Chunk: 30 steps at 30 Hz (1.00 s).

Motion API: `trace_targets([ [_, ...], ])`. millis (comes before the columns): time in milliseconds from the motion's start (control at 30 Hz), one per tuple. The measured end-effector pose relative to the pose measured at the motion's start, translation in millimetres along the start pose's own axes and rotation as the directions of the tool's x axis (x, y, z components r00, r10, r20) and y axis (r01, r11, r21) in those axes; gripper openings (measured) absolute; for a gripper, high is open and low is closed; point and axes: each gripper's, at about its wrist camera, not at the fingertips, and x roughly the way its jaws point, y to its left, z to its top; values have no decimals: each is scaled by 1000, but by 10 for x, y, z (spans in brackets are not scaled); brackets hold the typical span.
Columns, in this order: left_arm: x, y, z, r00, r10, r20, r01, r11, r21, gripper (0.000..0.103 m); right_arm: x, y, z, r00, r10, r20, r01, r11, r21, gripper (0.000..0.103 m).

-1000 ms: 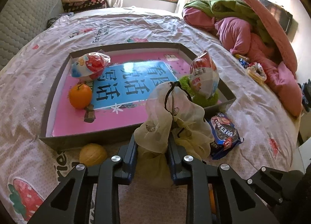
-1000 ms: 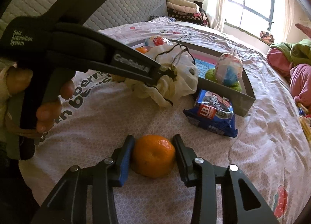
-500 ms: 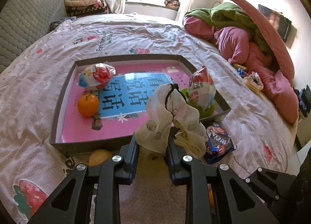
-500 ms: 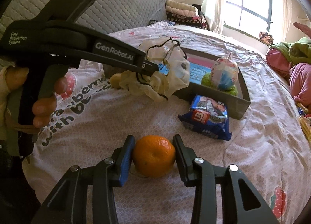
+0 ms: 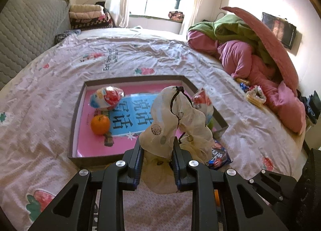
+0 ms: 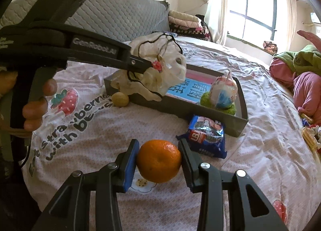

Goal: Organize objects
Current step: 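Close the right gripper on the orange while the left grasps the white mesh bag, then lift the orange and mesh bag and carry both over the tray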

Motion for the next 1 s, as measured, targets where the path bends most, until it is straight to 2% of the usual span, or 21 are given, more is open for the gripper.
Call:
trace_targets([
  [300, -195, 64, 62, 999, 24, 43, -24, 1000, 0, 26, -21, -64, 139, 999, -16, 37, 16, 1000, 0, 41],
  [633, -362, 132, 121, 994, 56, 93, -56, 998, -2, 26, -124, -115, 423, 993, -34, 116, 37, 999, -19, 41],
  [1000, -416, 181, 157, 991, 84, 106, -85, 996, 5, 26, -156, -111, 617, 986, -28, 167, 35, 999, -34, 41],
])
